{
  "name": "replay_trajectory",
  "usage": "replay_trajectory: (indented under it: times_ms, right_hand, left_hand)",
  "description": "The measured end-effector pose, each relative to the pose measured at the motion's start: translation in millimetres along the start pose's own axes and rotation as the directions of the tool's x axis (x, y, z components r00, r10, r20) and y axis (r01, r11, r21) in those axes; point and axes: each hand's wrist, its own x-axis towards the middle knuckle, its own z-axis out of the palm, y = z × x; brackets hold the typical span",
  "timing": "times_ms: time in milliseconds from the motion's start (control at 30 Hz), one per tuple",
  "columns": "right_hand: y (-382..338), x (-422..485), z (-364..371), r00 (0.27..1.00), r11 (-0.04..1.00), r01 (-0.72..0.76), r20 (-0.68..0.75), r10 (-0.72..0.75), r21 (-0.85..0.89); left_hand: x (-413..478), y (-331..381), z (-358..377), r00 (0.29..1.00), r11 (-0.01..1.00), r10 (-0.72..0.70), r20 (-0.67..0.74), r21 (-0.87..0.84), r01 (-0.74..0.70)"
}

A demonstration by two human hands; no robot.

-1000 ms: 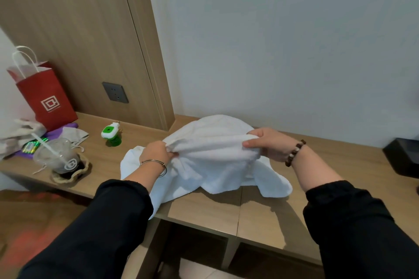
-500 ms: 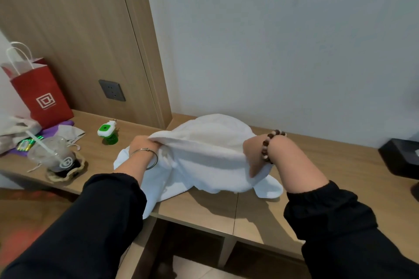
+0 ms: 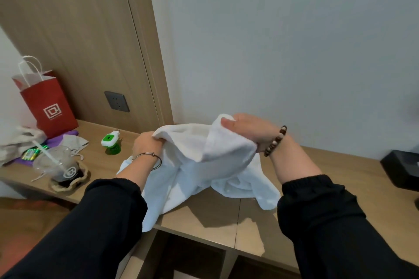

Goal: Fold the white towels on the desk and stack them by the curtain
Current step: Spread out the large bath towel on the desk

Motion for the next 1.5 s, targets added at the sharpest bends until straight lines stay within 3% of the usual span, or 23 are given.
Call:
replay_trajectory:
  times_ms: [33,100,167,200,233,267,300,333,400,467,500,533,600,667,733,800,933,1000,1133,1267,1333,1433,1500]
  right_hand:
    - [-5,0,2,0.993,0.998,0.02,0.114,-0.013,-0.053]
    - [-18,4,4,0.986,0.996,0.09,0.143,-0.089,-0.001]
    - [-18,15,0,0.984,0.986,0.161,-0.086,-0.156,0.05]
    - [-15,24,-5,0.966,0.976,0.123,-0.203,-0.16,-0.18]
    - [-9,28,-11,0.964,0.866,-0.032,-0.245,-0.105,-0.499]
    - [2,33,-19,0.959,0.67,-0.179,-0.279,-0.043,-0.72]
    - [17,37,-29,0.949,0.522,-0.258,-0.315,-0.02,-0.813]
    - [33,39,-39,0.926,0.458,-0.327,-0.377,-0.019,-0.826]
    - [63,36,-56,0.807,0.629,-0.393,-0.579,-0.113,-0.671]
    - [87,29,-68,0.553,0.848,-0.331,-0.813,-0.181,-0.414]
    - [97,25,-70,0.486,0.886,-0.31,-0.858,-0.165,-0.346]
    - [106,24,-71,0.509,0.901,-0.309,-0.853,-0.114,-0.305]
    - [119,26,-68,0.678,0.891,-0.331,-0.735,-0.005,-0.312]
    - [127,29,-60,0.799,0.863,-0.361,-0.595,0.091,-0.353]
    - [135,32,-55,0.855,0.813,-0.377,-0.504,0.122,-0.444]
    - [143,37,-51,0.874,0.762,-0.402,-0.46,0.153,-0.509]
    - [158,44,-57,0.879,0.637,-0.452,-0.433,0.2,-0.624]
    - [162,45,-62,0.88,0.643,-0.458,-0.416,0.23,-0.613]
    - [163,38,-75,0.873,0.799,-0.431,-0.416,0.253,-0.42]
    - [168,20,-78,0.891,0.904,-0.399,-0.297,0.343,-0.155]
    - [169,10,-73,0.902,0.908,-0.412,-0.105,0.419,0.079]
    - [174,1,-73,0.935,0.911,-0.345,-0.007,0.356,0.225]
    - [176,-4,-73,0.951,0.932,-0.282,-0.061,0.303,0.228]
  left_hand:
    - [-1,7,-4,0.999,0.998,0.041,0.002,0.038,-0.041]
    - [-1,19,-12,0.992,0.987,0.127,-0.009,0.099,-0.126]
    - [-3,22,-18,0.978,0.97,0.204,-0.031,0.142,-0.198]
    - [-5,20,-20,0.968,0.959,0.249,-0.027,0.145,-0.242]
    - [-9,18,-20,0.95,0.942,0.311,-0.006,0.135,-0.307]
    - [-14,15,-19,0.922,0.914,0.386,0.029,0.121,-0.387]
    - [-21,13,-17,0.888,0.882,0.454,0.066,0.105,-0.459]
    - [-28,10,-15,0.859,0.855,0.504,0.088,0.086,-0.511]
    - [-37,2,-10,0.829,0.826,0.554,0.07,0.071,-0.559]
    - [-43,-9,-7,0.818,0.808,0.572,0.062,0.124,-0.575]
    - [-45,-16,-5,0.811,0.791,0.578,0.097,0.177,-0.585]
    - [-47,-22,-3,0.794,0.759,0.59,0.15,0.233,-0.608]
    - [-51,-27,-1,0.741,0.691,0.621,0.254,0.269,-0.671]
    - [-55,-27,0,0.602,0.56,0.764,0.232,0.227,-0.797]
    - [-56,-29,3,0.437,0.406,0.885,0.158,0.193,-0.893]
    - [-58,-30,7,0.367,0.334,0.918,0.149,0.206,-0.92]
    - [-60,-40,17,0.347,0.3,0.908,0.234,0.215,-0.929]
    - [-59,-43,22,0.373,0.306,0.877,0.304,0.248,-0.919]
    - [-57,-48,39,0.631,0.331,0.457,0.626,0.539,-0.774]
    - [-62,-40,59,0.767,0.439,0.282,0.577,0.633,-0.638]
    - [-63,-37,63,0.731,0.447,0.284,0.621,0.588,-0.674]
    - [-61,-33,68,0.564,0.415,0.3,0.769,0.427,-0.803]
    - [-60,-28,69,0.493,0.598,0.208,0.845,0.289,-0.747]
